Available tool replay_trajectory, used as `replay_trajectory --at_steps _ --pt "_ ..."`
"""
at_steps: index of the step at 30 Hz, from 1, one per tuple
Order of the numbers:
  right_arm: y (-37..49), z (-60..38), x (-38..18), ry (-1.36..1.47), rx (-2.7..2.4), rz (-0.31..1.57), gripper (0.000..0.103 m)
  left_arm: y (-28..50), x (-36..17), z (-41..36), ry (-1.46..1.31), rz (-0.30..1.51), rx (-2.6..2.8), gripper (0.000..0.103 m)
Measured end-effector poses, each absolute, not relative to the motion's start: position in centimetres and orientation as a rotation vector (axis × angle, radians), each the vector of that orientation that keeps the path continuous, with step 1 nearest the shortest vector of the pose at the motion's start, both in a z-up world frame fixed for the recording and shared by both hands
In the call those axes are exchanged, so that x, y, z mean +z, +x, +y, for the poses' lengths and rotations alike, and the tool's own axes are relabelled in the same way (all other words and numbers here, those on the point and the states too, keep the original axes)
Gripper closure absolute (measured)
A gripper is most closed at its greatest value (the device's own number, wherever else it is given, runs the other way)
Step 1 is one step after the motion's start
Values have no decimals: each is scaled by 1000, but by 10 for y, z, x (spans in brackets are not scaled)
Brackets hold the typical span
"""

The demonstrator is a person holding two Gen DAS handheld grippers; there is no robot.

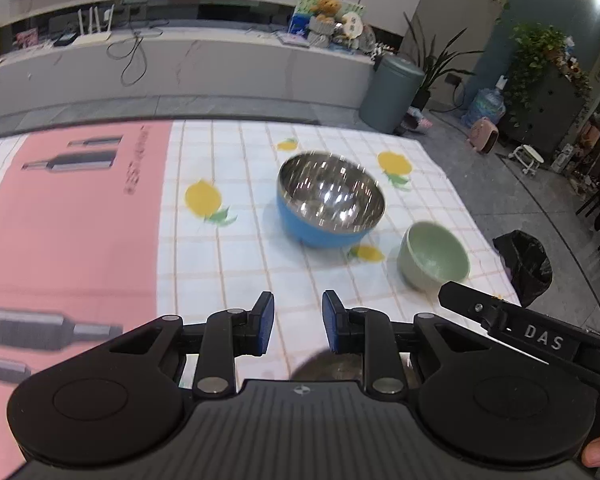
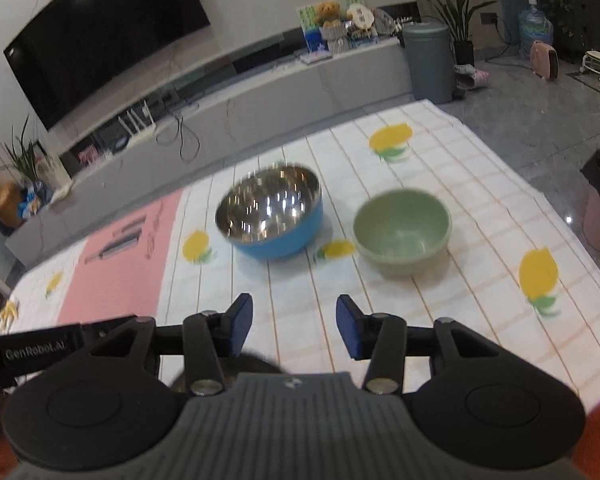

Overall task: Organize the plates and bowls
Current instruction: 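Move both grippers to the rim of the blue steel bowl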

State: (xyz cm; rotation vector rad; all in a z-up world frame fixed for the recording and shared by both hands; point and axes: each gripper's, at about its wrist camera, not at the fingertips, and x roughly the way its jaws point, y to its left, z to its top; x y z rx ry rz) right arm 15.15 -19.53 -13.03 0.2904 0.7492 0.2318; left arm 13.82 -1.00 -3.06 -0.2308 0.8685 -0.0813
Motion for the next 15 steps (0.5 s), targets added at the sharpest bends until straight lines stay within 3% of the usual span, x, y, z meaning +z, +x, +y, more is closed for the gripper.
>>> replay_trajectory --at_steps 7,12,15 --pt "199 -187 -127 302 224 762 57 178 -27 -12 -193 826 -58 74" --pt "243 -176 -133 301 205 851 57 214 -37 -15 -183 887 -82 74" --pt "270 -171 -140 318 184 912 63 238 -46 -11 -218 945 -84 74"
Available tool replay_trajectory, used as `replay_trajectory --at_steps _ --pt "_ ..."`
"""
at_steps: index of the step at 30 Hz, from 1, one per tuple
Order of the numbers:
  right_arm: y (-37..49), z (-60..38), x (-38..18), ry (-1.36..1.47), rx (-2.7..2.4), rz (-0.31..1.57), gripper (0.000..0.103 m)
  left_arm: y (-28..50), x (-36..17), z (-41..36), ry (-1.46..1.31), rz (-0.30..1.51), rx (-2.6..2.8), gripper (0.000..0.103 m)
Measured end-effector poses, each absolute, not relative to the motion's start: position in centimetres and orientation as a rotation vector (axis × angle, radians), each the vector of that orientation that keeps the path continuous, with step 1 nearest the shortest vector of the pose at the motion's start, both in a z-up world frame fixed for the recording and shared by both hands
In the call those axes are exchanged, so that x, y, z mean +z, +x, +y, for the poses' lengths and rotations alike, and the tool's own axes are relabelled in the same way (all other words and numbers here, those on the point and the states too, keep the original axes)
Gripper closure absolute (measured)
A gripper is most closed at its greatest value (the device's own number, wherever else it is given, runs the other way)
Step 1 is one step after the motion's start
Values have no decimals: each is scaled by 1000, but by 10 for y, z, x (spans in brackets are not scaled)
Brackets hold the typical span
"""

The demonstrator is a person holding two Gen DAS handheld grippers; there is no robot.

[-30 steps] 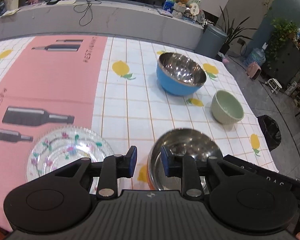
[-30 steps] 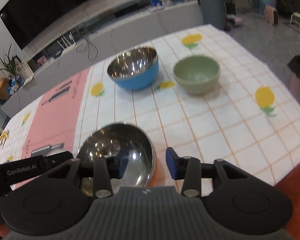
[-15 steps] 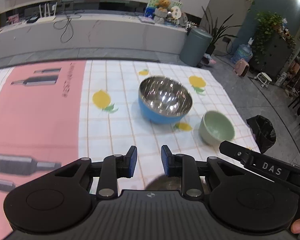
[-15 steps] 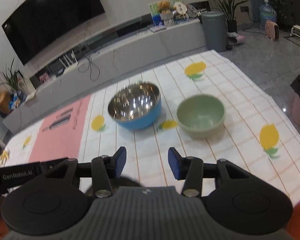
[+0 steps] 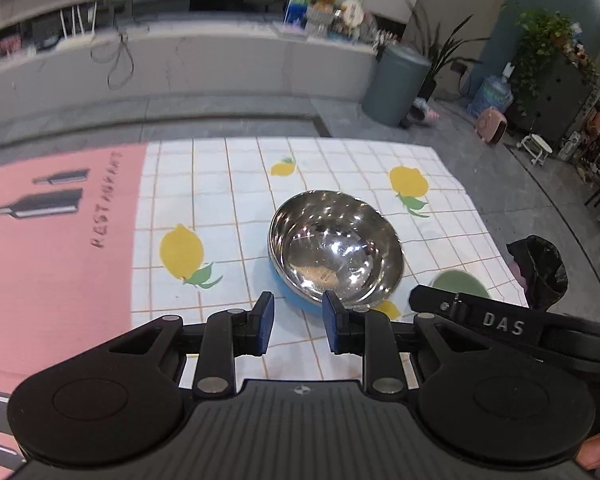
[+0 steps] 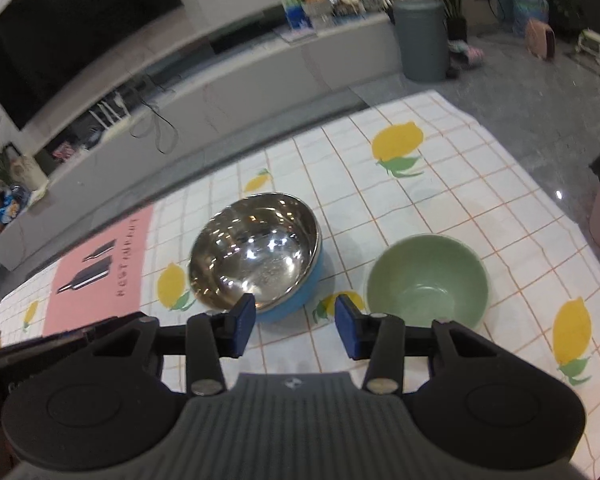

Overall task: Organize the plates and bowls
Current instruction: 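Move both grippers to the rim of the blue steel bowl, then close both grippers on the rim of the blue steel bowl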

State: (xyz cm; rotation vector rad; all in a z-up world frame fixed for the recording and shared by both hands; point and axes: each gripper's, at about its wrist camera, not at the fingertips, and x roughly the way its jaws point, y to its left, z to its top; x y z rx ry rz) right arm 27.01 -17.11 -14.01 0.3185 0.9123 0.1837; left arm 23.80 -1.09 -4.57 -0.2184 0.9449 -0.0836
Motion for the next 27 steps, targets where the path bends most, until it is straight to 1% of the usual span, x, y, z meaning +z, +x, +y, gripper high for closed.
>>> replay_trajectory --at_steps 2,4,9,11,12,17,21,23,24,25,27 --pt "287 -170 -147 353 176 962 65 253 -52 -8 -243 974 -78 74" --pt "302 -170 -156 396 170 1010 71 268 -59 -5 -266 1002 -81 74" --pt "325 -163 -168 390 132 1057 72 293 -74 -3 -253 1038 -61 74" --pt "332 -161 -171 385 131 1070 74 300 -81 -2 -261 1054 -52 74" --pt "336 -160 -173 380 125 1078 78 304 -83 -2 -264 1059 -54 74" --pt "349 -157 -183 371 102 1107 79 317 -97 -4 -268 1089 -35 74" --pt "356 -156 -188 363 91 1120 82 324 -105 -2 -268 1107 -14 81" --pt "358 -156 -190 359 87 1125 83 326 -108 -4 -257 1113 -11 86" --pt "359 -156 -192 357 86 1128 85 326 -109 -5 -252 1113 -10 91" --pt "359 -156 -193 356 84 1130 88 326 -110 -6 -252 1109 -11 92" --pt "359 -156 -194 349 82 1126 92 326 -109 -7 -247 1107 -3 92"
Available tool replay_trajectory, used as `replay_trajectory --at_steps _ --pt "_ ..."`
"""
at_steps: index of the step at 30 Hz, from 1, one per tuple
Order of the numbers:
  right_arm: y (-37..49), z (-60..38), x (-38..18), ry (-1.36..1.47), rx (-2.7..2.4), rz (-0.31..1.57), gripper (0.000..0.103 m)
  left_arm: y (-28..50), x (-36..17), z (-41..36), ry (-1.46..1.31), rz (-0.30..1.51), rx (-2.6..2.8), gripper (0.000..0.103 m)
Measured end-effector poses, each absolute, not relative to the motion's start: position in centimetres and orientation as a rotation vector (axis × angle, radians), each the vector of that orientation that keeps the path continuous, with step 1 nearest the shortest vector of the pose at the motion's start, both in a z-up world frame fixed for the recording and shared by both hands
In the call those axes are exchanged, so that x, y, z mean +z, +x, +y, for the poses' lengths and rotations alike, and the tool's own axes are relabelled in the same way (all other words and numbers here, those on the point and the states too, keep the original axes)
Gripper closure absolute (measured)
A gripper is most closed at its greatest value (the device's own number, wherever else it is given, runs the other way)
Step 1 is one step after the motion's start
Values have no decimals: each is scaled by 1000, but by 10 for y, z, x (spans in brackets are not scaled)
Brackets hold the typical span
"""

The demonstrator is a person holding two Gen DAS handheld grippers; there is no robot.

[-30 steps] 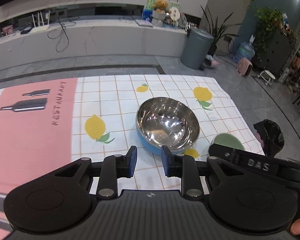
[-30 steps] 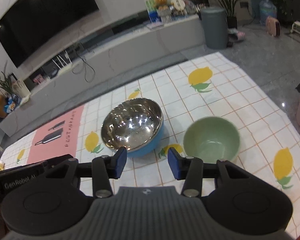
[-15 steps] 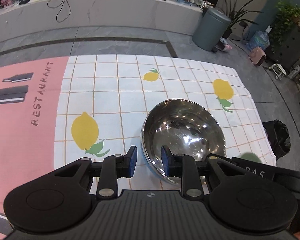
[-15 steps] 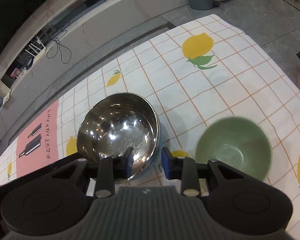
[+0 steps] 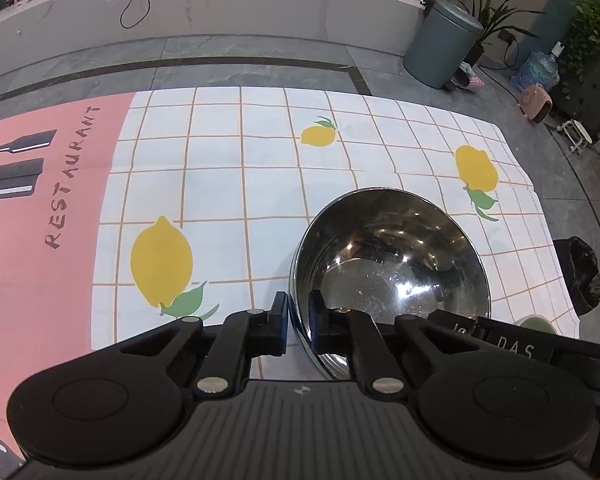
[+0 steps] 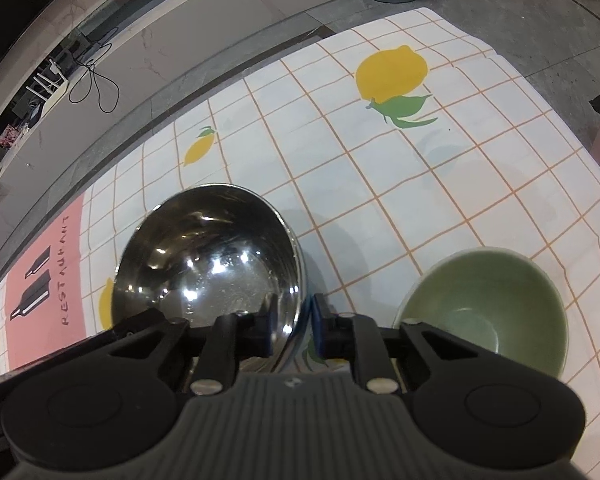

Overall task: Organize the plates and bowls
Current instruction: 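Close both grippers on the rim of the blue steel bowl, then lift the blue bowl and lower it into the orange bowl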

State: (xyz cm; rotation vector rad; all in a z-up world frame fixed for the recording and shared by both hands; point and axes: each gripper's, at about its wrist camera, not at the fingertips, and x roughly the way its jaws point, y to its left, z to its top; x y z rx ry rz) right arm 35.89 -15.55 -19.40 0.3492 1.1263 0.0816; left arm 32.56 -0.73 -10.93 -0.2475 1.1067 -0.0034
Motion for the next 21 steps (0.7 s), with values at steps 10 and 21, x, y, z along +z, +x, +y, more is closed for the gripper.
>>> replay_trajectory --at_steps 10,21 --pt "333 -155 -167 346 123 1067 92 297 -74 -6 -232 1041 10 93" --pt "239 -169 -104 415 203 911 90 204 -12 -5 -261 904 1 93"
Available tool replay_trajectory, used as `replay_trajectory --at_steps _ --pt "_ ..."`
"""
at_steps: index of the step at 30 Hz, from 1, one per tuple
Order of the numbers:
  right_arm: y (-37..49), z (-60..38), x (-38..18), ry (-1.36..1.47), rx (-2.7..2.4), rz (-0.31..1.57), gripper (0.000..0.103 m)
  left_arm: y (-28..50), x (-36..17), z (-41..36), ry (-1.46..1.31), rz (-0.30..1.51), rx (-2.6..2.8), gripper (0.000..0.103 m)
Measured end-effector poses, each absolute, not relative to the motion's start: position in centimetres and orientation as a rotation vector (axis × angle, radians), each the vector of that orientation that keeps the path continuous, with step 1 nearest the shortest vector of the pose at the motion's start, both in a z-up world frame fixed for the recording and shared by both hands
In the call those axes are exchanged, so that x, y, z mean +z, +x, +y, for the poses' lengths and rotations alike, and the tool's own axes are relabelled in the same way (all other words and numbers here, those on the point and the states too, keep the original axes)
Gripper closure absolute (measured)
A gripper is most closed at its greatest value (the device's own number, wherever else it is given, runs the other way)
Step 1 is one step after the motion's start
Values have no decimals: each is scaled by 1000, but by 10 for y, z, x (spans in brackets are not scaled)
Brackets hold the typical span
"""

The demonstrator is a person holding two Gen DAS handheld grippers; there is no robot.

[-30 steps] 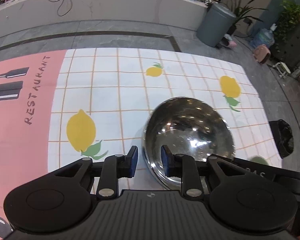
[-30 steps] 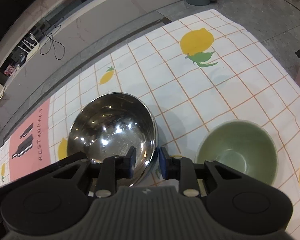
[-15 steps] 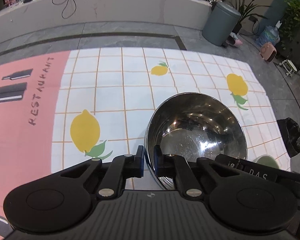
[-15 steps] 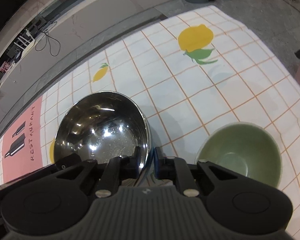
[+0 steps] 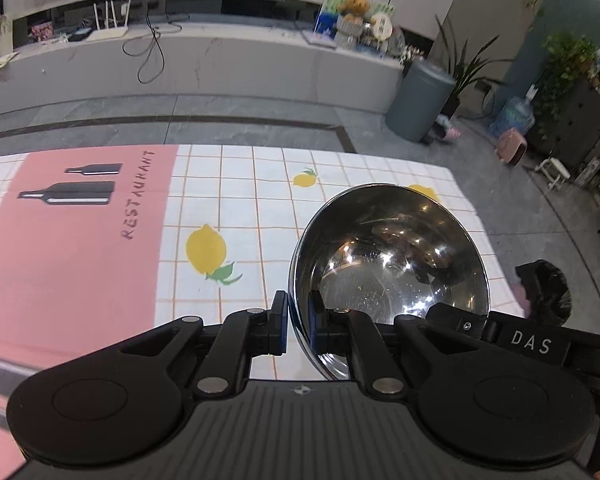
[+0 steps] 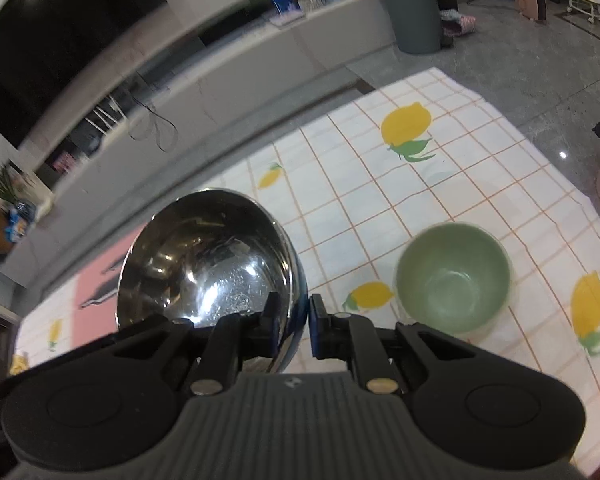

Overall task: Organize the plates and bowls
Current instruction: 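Lift the blue bowl and lower it into the orange bowl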

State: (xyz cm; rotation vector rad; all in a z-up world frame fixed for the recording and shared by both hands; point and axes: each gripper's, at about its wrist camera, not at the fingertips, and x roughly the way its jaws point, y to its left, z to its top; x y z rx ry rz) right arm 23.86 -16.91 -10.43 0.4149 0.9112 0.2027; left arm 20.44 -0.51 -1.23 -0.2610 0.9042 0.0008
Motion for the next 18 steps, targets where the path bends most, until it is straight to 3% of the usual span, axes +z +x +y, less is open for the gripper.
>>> replay_trajectory --at_steps 9,18 --pt "158 -176 -86 465 265 865 90 133 8 7 -334 863 -5 92" --pt "116 -187 -95 471 262 883 89 100 -14 5 -376 933 -29 91"
